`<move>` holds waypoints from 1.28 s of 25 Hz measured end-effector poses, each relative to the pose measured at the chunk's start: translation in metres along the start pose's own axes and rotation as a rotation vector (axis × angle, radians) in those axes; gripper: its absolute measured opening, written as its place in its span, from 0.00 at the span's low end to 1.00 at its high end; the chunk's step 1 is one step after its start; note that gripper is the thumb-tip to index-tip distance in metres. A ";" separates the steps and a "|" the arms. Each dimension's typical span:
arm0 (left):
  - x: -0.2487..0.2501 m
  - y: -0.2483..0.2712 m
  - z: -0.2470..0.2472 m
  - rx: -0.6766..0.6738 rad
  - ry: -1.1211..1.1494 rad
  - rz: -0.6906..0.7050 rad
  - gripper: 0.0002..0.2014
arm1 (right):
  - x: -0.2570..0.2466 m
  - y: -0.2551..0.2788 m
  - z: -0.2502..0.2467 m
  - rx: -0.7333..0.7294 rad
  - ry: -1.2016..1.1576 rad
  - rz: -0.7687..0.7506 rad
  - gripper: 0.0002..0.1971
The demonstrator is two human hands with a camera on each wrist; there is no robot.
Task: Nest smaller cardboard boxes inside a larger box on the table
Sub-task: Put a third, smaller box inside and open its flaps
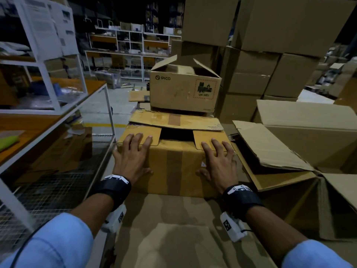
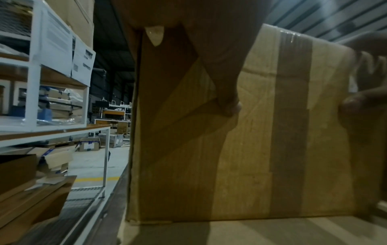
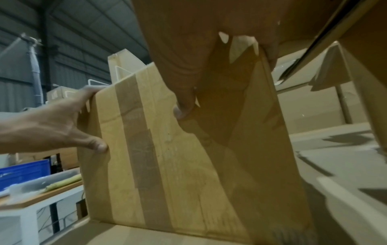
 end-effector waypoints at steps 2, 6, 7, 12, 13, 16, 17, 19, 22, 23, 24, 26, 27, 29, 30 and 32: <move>0.000 0.003 0.002 0.032 -0.001 0.008 0.62 | 0.000 0.003 0.003 0.023 -0.009 -0.008 0.51; -0.004 0.016 -0.003 0.062 -0.011 0.020 0.60 | -0.003 0.011 0.006 0.100 -0.051 -0.081 0.51; -0.006 0.021 -0.006 0.075 -0.018 0.020 0.60 | -0.005 0.013 0.005 0.118 -0.076 -0.105 0.50; -0.018 0.055 -0.034 0.181 -0.079 0.036 0.58 | -0.022 0.024 -0.007 0.207 -0.153 -0.197 0.46; -0.020 0.061 -0.044 0.208 -0.099 0.032 0.57 | -0.025 0.024 -0.013 0.237 -0.166 -0.224 0.46; -0.022 0.069 -0.080 0.288 -0.155 0.026 0.56 | -0.035 0.018 -0.037 0.336 -0.208 -0.294 0.45; -0.023 0.070 -0.095 0.316 -0.172 0.028 0.56 | -0.038 0.015 -0.047 0.366 -0.228 -0.318 0.45; -0.023 0.069 -0.127 0.368 -0.210 0.040 0.56 | -0.041 0.007 -0.071 0.428 -0.261 -0.358 0.44; -0.010 0.067 -0.173 0.442 -0.237 0.054 0.55 | -0.035 -0.001 -0.110 0.535 -0.284 -0.413 0.42; -0.002 0.066 -0.187 0.466 -0.244 0.049 0.54 | -0.029 -0.002 -0.127 0.570 -0.289 -0.432 0.42; 0.008 0.065 -0.199 0.492 -0.243 0.044 0.54 | -0.022 -0.003 -0.142 0.599 -0.295 -0.444 0.42; 0.033 0.061 -0.222 0.561 -0.238 0.053 0.54 | -0.002 -0.003 -0.175 0.649 -0.301 -0.465 0.42; 0.050 0.059 -0.232 0.596 -0.237 0.060 0.54 | 0.014 -0.001 -0.192 0.666 -0.295 -0.467 0.42; 0.084 0.053 -0.246 0.631 -0.226 0.066 0.53 | 0.046 0.002 -0.221 0.701 -0.263 -0.473 0.43; 0.109 0.048 -0.252 0.649 -0.217 0.072 0.53 | 0.070 0.006 -0.237 0.714 -0.248 -0.474 0.43; 0.158 0.041 -0.259 0.667 -0.198 0.088 0.53 | 0.118 0.013 -0.262 0.719 -0.223 -0.465 0.43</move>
Point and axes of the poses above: each hand's wrist, its own y-axis away from the middle knuckle, its own z-axis out of the palm, x = y × z, the point moved 1 cm from there along -y, towards the middle knuckle, and after that the axes turned 4 degrees about z, right-handed, at the moved point
